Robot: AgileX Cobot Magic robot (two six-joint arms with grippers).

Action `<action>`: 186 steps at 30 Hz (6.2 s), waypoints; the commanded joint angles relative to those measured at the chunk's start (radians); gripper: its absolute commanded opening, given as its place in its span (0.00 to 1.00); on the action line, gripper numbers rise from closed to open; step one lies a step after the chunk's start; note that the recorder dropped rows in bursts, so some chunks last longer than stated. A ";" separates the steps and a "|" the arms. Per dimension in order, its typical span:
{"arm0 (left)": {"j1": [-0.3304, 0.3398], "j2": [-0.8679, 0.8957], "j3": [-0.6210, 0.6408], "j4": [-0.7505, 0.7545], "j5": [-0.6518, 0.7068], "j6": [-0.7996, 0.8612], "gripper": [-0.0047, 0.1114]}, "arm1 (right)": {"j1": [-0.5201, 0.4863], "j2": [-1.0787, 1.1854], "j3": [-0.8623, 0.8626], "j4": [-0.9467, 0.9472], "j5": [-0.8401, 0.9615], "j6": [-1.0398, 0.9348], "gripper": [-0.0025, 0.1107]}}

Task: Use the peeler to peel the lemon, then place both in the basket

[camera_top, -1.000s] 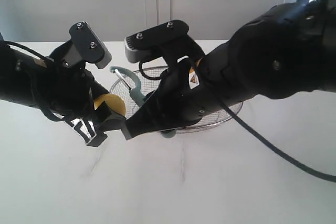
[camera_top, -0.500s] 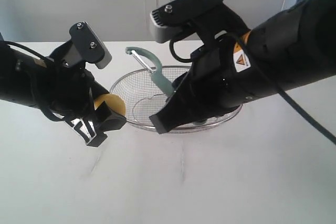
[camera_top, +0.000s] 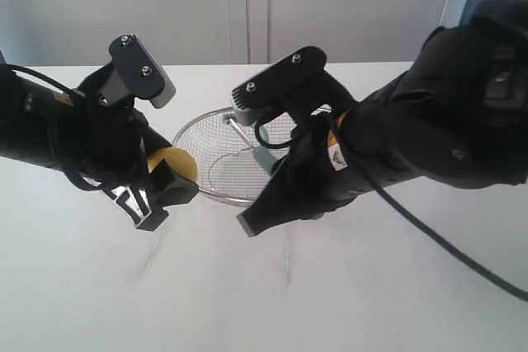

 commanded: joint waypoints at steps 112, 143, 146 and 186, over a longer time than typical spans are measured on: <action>0.002 -0.176 0.000 -0.014 -0.004 0.036 0.04 | -0.020 -0.066 0.198 0.971 -0.339 -0.553 0.02; 0.002 -0.176 0.000 -0.016 0.004 0.040 0.04 | -0.020 -0.044 0.198 1.546 -0.422 -1.088 0.02; 0.002 -0.176 0.000 -0.016 0.004 0.040 0.04 | -0.034 -0.046 0.198 1.544 -0.416 -1.088 0.02; 0.002 -0.176 0.000 -0.014 0.029 0.044 0.04 | -0.459 0.122 -0.041 0.638 -0.223 -0.855 0.02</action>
